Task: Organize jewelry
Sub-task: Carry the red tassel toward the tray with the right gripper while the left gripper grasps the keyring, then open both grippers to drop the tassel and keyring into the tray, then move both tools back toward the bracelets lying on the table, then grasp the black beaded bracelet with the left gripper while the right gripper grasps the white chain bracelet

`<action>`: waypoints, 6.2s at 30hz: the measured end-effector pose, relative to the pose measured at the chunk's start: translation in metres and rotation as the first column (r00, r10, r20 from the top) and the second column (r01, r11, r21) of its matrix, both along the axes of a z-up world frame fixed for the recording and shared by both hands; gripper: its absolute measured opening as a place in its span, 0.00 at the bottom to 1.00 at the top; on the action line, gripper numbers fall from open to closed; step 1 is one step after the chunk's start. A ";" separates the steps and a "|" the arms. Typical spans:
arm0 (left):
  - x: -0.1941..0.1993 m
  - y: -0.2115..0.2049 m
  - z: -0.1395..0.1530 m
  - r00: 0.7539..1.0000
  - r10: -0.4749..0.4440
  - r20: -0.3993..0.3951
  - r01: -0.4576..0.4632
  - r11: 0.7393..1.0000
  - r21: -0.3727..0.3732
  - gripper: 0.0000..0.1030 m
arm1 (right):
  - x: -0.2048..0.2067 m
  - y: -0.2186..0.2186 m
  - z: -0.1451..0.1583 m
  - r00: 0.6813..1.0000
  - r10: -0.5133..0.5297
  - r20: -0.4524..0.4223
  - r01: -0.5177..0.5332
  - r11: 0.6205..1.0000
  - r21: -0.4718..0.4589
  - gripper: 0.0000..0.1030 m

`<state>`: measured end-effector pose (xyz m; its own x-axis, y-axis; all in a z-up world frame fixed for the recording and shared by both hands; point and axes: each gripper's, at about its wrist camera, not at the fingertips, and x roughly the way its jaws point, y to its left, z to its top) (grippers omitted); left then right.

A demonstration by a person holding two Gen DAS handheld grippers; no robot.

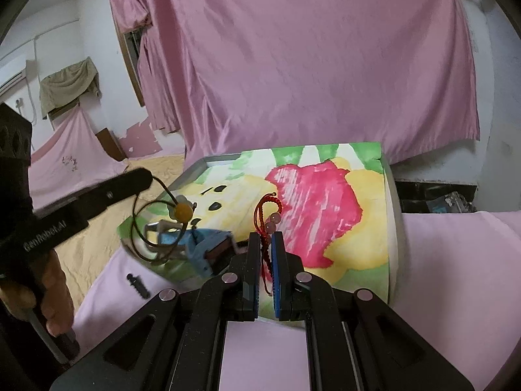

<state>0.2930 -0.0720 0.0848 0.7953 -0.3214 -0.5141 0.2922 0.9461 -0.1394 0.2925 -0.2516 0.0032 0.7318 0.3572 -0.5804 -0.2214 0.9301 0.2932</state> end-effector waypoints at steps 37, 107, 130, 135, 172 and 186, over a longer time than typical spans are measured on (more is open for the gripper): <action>0.010 0.023 -0.038 0.993 0.044 -0.108 -0.044 0.999 0.008 0.46 | 0.018 0.010 -0.029 0.995 -0.034 -0.094 0.029 0.998 -0.054 0.36; -0.071 0.116 -0.075 0.986 0.076 -0.145 -0.058 0.990 0.129 0.99 | -0.094 0.076 -0.025 0.989 0.147 -0.032 -0.150 0.978 -0.144 0.75; -0.033 0.094 -0.095 0.961 -0.087 -0.263 0.162 0.947 0.278 0.80 | -0.074 0.088 -0.040 0.946 0.261 -0.193 -0.305 0.917 -0.258 0.39; -0.030 0.091 -0.095 0.950 -0.143 -0.278 0.216 0.942 0.255 0.69 | -0.070 0.096 -0.039 0.936 0.295 -0.191 -0.340 0.898 -0.280 0.38; -0.061 0.061 -0.092 0.923 -0.244 -0.298 0.327 0.906 0.271 0.16 | -0.075 0.106 -0.035 0.874 0.454 -0.176 -0.487 0.814 -0.317 0.14; -0.099 0.053 -0.097 0.967 -0.067 -0.247 0.115 0.975 0.188 0.15 | -0.085 0.088 -0.038 0.923 0.347 -0.169 -0.382 0.885 -0.267 0.14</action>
